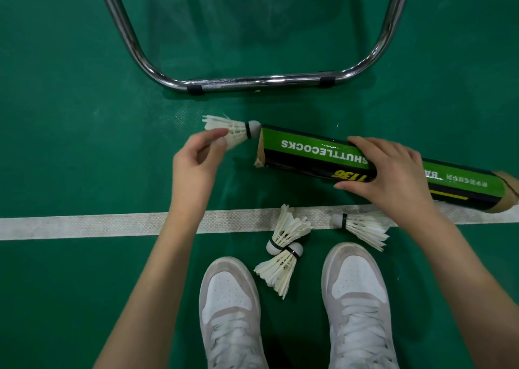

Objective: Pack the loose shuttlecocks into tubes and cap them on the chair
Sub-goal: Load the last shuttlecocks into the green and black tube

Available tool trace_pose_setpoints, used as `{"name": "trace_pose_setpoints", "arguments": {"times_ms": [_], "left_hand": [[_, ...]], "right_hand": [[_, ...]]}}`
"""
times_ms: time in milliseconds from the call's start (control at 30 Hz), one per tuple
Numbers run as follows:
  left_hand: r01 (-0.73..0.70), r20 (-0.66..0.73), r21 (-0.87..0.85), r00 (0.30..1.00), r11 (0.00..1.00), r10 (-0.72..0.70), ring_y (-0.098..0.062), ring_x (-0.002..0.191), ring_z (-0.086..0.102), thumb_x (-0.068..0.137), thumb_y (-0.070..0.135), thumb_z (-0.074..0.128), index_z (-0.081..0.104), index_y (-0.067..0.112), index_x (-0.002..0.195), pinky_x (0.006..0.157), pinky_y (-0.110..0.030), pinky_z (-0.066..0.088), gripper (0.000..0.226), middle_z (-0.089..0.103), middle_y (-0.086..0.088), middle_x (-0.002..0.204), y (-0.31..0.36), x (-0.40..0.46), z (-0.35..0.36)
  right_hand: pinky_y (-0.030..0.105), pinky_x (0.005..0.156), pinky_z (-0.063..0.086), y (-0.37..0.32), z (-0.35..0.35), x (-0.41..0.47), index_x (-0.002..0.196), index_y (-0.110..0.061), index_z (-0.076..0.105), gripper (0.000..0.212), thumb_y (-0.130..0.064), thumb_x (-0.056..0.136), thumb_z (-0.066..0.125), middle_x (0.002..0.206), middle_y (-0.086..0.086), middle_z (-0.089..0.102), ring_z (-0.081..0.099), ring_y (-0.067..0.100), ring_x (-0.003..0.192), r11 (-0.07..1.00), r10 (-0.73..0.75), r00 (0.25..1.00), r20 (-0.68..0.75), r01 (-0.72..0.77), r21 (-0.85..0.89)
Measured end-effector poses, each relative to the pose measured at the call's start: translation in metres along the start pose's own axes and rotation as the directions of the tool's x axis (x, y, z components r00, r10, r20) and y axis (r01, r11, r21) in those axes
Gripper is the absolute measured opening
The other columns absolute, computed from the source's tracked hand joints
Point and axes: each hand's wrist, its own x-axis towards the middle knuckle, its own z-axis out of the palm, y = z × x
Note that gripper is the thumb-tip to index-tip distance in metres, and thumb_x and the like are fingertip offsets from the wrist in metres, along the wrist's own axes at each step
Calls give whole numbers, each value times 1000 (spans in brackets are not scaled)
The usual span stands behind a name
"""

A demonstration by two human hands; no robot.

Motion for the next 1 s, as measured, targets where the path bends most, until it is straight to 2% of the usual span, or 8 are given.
{"name": "trace_pose_setpoints", "arguments": {"times_ms": [100,200,300,433,533,700,867,1000], "left_hand": [[-39,32,52,999,998,37,0,90,60,90,17,61,67,22,98,81,-13,42,11,67,2,101,-2,-17,-4],[-12,69,54,998,998,9,-7,94,62,86,20,66,66,26,92,86,-22,46,8,68,4,98,-2,-25,0],[34,93,7,995,999,-34,-13,90,64,81,19,72,63,24,90,83,-26,50,13,68,1,93,-1,-28,10],[34,111,-60,993,998,-27,-10,75,63,74,9,77,45,23,90,70,-21,49,39,66,-7,89,2,-29,20],[45,112,-97,993,994,-34,-12,72,64,74,5,76,38,26,92,69,-21,49,48,69,-8,88,1,-28,22],[54,133,-103,990,993,-40,-11,61,58,75,2,74,33,28,92,66,-22,46,51,68,-6,76,0,-25,25],[49,293,-107,956,993,-16,-14,64,54,88,-5,56,34,31,104,71,-25,44,45,63,4,65,-6,-27,24],[80,332,-168,943,982,-20,-24,76,52,91,1,53,37,39,115,81,-31,43,48,59,-20,79,-7,-30,21]], "right_hand": [[45,96,31,-2,2,-2,133,-23,48,81,-57,62,70,126,4,57,49,30,116,1000,-11,1000,-2,11,-2],[45,96,31,-4,4,-4,132,-22,49,81,-56,62,71,125,5,58,50,30,115,1000,-23,1000,-2,23,-5],[45,96,32,-11,8,-6,131,-21,50,80,-55,62,72,123,5,59,52,30,113,999,-54,999,0,54,-1],[45,96,32,-16,9,-5,132,-23,49,81,-56,62,72,124,5,59,52,29,113,998,-64,998,10,64,-11],[44,97,32,-16,8,-5,132,-23,49,81,-57,62,71,125,4,58,51,29,114,998,-60,998,17,60,-3],[44,96,32,-16,8,-7,132,-23,49,81,-56,62,73,125,4,58,51,29,113,998,-68,998,7,68,-6],[43,97,30,-17,10,-10,132,-24,48,81,-55,62,73,126,3,58,50,28,114,997,-78,997,27,79,-16],[43,97,30,-18,11,-11,132,-24,48,81,-55,62,73,125,3,58,50,28,114,996,-84,996,35,85,-16]]}}
